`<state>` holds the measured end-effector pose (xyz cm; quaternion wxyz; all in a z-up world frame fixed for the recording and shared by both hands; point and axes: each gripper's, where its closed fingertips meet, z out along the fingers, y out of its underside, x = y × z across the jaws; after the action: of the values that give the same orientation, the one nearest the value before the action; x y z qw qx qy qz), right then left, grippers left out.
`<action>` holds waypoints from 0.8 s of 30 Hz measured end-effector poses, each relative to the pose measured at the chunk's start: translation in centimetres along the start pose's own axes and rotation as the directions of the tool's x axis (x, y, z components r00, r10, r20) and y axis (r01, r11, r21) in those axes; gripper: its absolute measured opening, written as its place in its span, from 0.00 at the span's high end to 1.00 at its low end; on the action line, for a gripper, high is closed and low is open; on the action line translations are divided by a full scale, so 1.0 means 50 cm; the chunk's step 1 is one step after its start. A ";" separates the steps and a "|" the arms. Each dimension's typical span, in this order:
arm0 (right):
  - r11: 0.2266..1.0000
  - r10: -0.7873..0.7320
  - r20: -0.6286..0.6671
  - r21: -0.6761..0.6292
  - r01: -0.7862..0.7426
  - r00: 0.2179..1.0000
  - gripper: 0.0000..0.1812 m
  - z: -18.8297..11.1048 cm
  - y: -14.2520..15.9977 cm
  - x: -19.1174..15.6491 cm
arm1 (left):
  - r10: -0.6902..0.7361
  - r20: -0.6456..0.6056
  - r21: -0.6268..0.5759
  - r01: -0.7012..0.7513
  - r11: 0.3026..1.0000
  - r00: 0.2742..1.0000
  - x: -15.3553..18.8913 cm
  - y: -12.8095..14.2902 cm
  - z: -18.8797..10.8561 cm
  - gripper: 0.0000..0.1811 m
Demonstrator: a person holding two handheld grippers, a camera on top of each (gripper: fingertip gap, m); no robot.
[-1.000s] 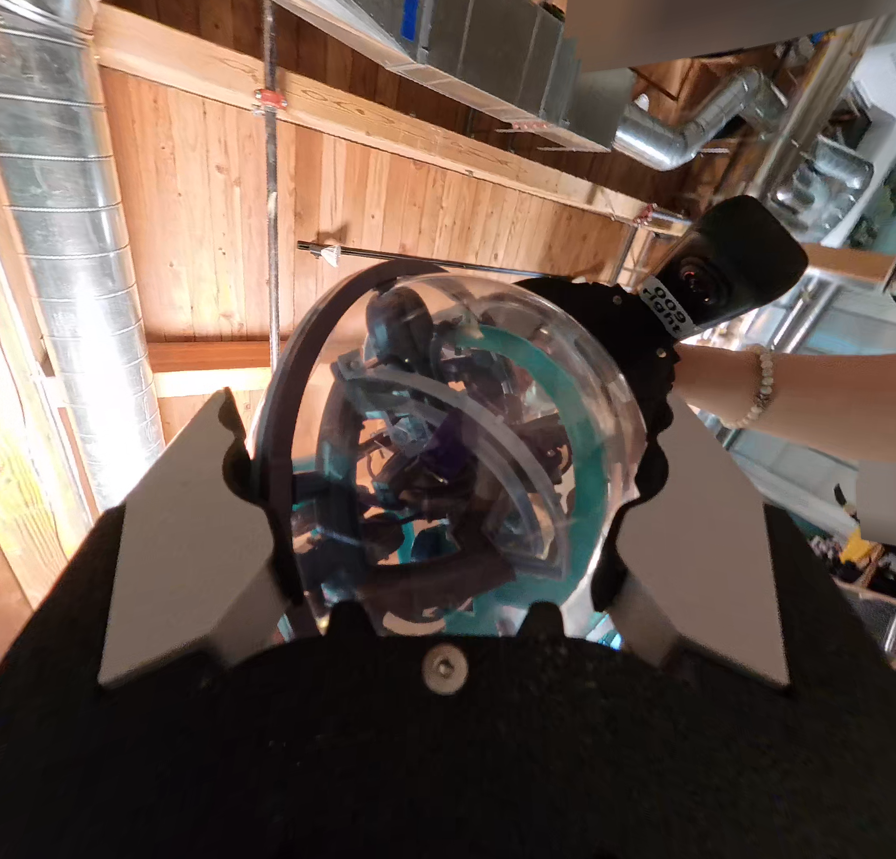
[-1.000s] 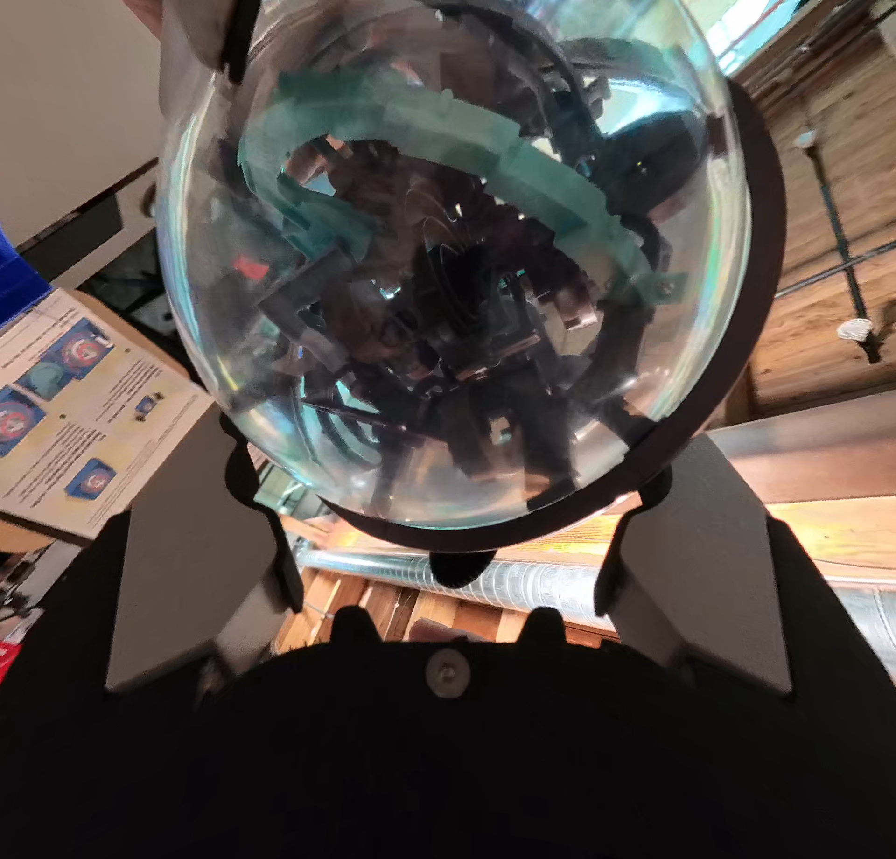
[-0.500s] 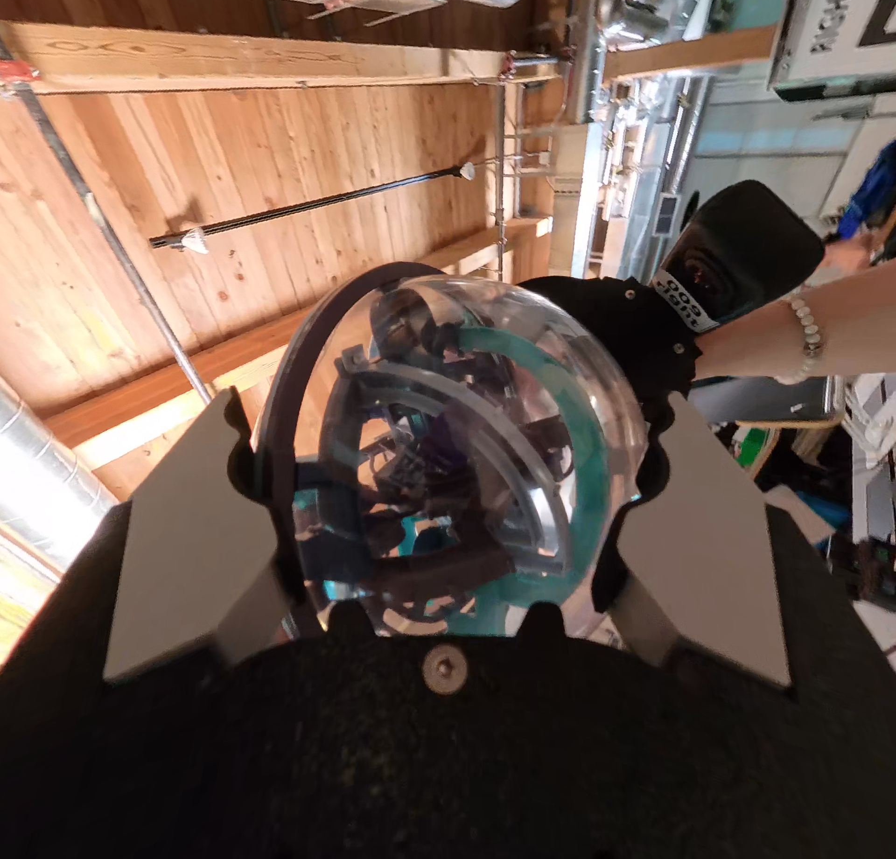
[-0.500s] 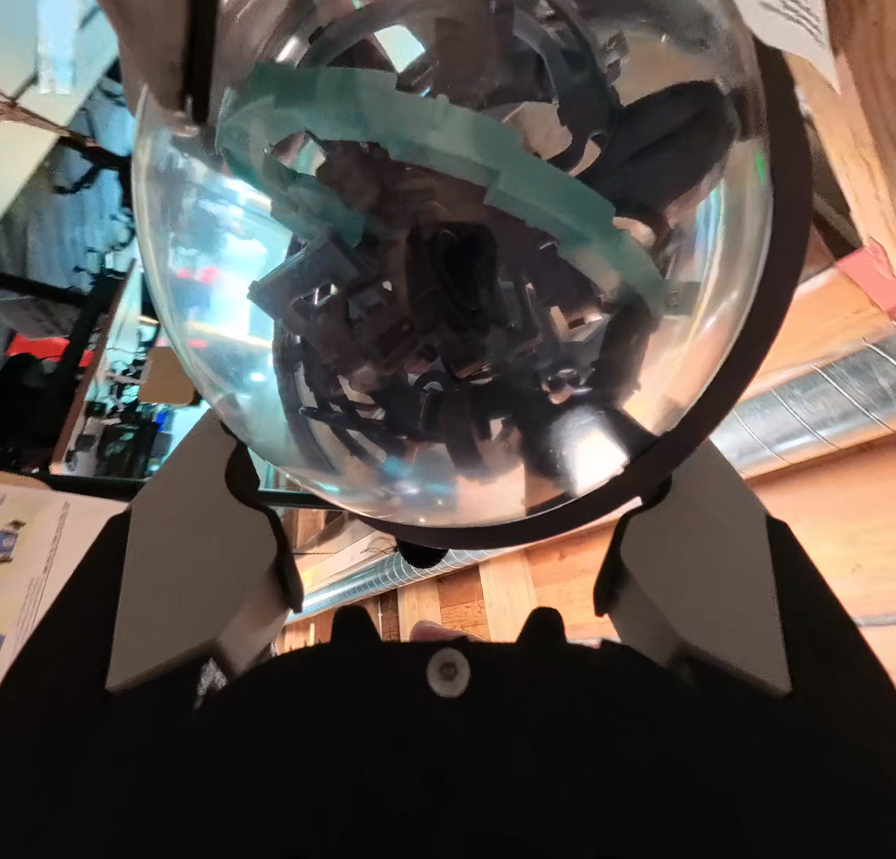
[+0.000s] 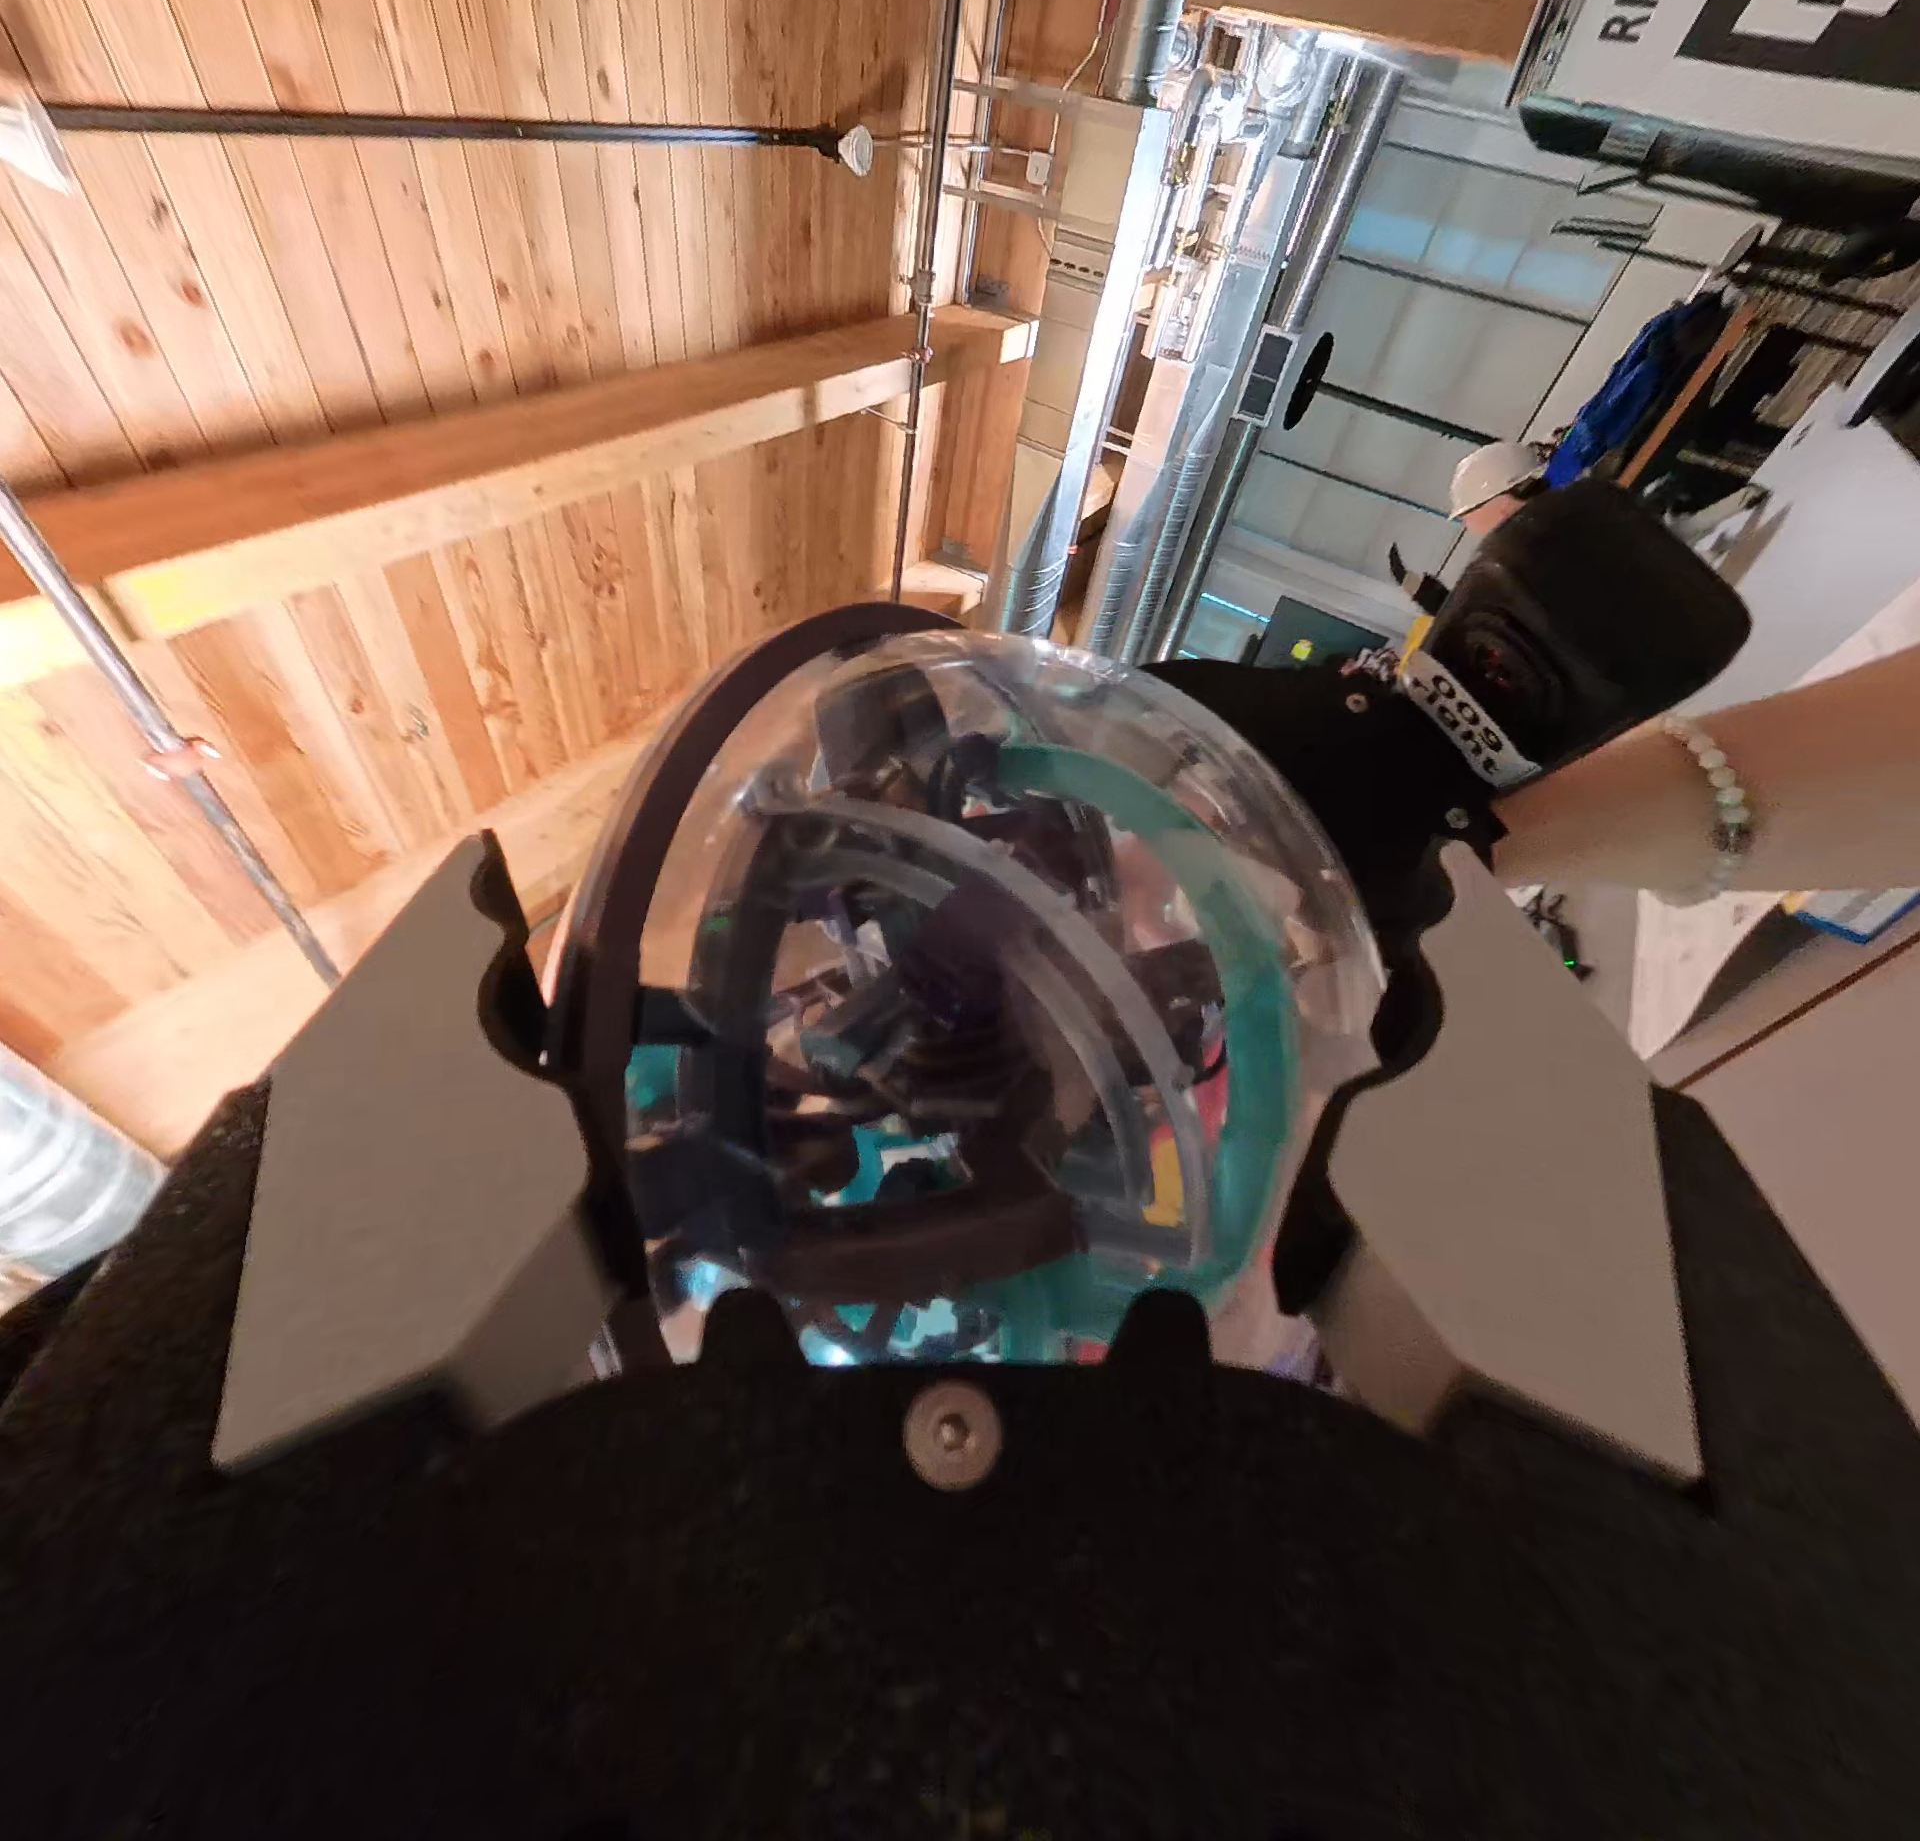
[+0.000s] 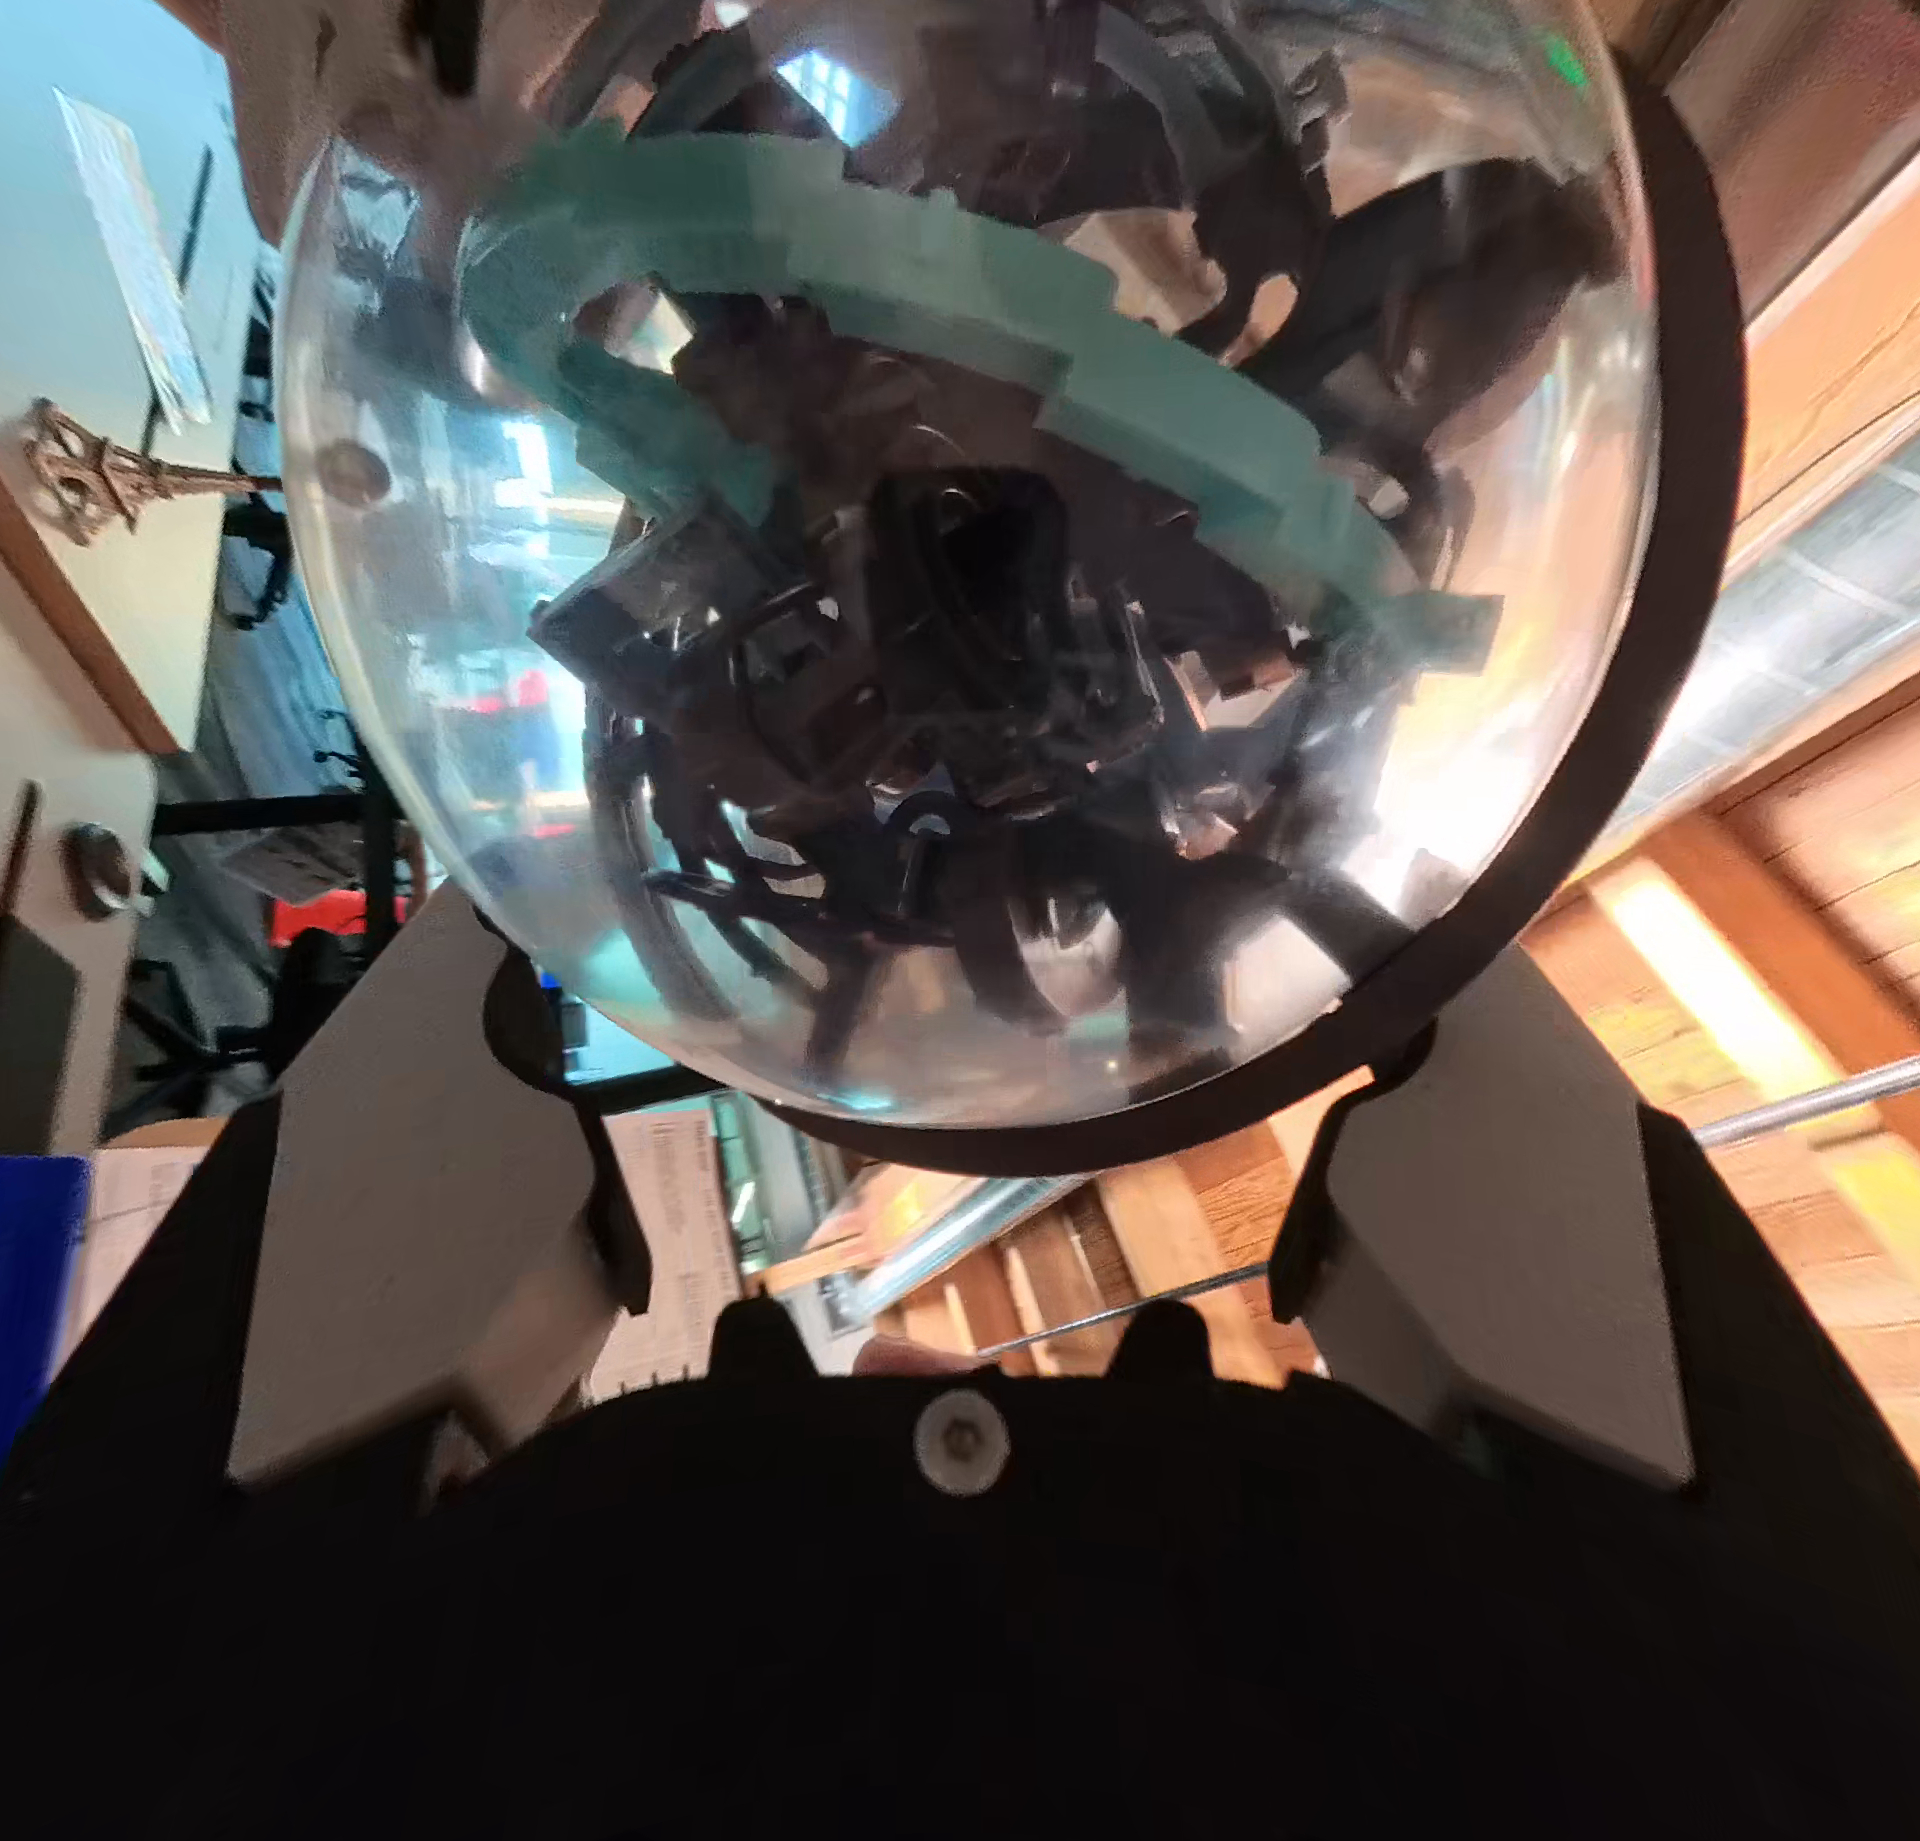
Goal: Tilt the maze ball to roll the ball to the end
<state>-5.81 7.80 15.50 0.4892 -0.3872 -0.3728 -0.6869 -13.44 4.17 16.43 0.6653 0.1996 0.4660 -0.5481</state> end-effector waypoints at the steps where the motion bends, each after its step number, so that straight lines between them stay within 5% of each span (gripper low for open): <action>1: 1.000 0.021 0.000 -0.005 -0.021 1.000 0.14 -0.002 0.005 -0.008 | -0.023 -0.005 -0.004 0.023 1.000 1.000 0.004 0.008 0.000 0.13; 6: 0.996 -0.014 0.030 -0.082 0.016 0.999 0.14 -0.019 0.053 -0.092 | -0.191 -0.037 -0.067 0.188 0.980 0.981 0.049 0.085 -0.022 0.17; 12: 0.946 -0.222 0.051 -0.229 0.228 0.974 0.14 -0.058 0.133 -0.241 | -0.612 -0.021 0.045 0.612 0.790 0.791 0.095 0.172 -0.092 0.32; 16: 0.895 -0.354 0.032 -0.280 0.348 0.935 0.15 -0.093 0.153 -0.334 | -0.673 -0.008 0.042 0.673 0.739 0.739 0.173 0.248 -0.135 0.30; 24: 0.826 -0.509 -0.011 -0.289 0.484 0.861 0.15 -0.151 0.162 -0.448 | -0.635 -0.053 -0.089 0.630 0.772 0.771 0.315 0.330 -0.174 0.28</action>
<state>5.69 7.69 -6.70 0.2505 -0.3108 -0.3396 -0.8517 -2.38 7.62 -5.04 0.4292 0.0311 0.5499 -0.7158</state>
